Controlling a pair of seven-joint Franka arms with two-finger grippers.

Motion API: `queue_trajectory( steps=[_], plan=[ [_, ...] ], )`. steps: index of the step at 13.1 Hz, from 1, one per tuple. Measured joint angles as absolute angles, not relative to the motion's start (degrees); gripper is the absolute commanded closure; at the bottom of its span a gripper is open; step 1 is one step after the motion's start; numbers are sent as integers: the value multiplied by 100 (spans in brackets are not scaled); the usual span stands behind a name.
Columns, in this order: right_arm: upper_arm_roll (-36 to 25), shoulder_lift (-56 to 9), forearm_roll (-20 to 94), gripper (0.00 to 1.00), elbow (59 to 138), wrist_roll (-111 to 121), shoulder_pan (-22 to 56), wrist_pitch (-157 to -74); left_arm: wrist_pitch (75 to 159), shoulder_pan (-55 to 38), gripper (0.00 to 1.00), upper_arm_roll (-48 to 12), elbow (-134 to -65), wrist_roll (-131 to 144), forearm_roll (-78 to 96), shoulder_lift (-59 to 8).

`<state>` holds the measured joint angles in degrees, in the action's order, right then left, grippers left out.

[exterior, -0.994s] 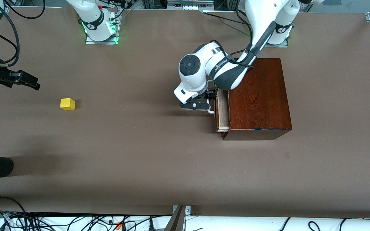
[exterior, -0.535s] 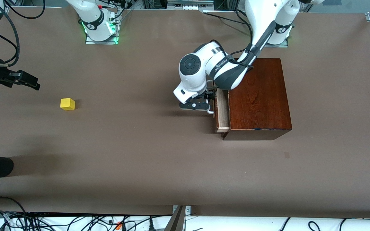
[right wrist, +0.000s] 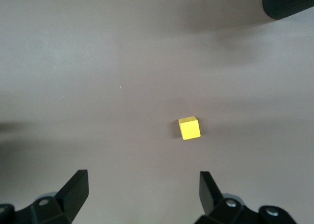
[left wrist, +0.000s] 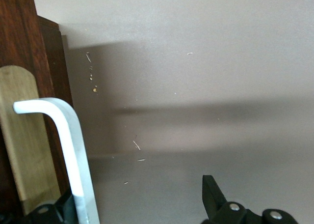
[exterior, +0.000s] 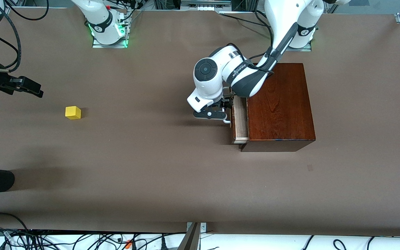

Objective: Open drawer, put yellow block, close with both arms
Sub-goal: 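Pull the drawer handle outward with the left gripper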

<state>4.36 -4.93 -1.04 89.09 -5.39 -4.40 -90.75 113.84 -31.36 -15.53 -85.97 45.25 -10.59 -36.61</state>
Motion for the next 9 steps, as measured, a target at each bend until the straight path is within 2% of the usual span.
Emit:
queue_trajectory(
  steps=[6, 9],
  plan=[
    [-101, -478, -112, 0, 8932, 198, -501, -8930, 11377, -3179, 0, -1511, -8573, 4522, -1049, -3656],
    [-274, -442, -112, 0, 9326, 531, -504, -9125, 11348, -3188, 0, -1509, -8552, 4523, -1044, -3664]
  ],
)
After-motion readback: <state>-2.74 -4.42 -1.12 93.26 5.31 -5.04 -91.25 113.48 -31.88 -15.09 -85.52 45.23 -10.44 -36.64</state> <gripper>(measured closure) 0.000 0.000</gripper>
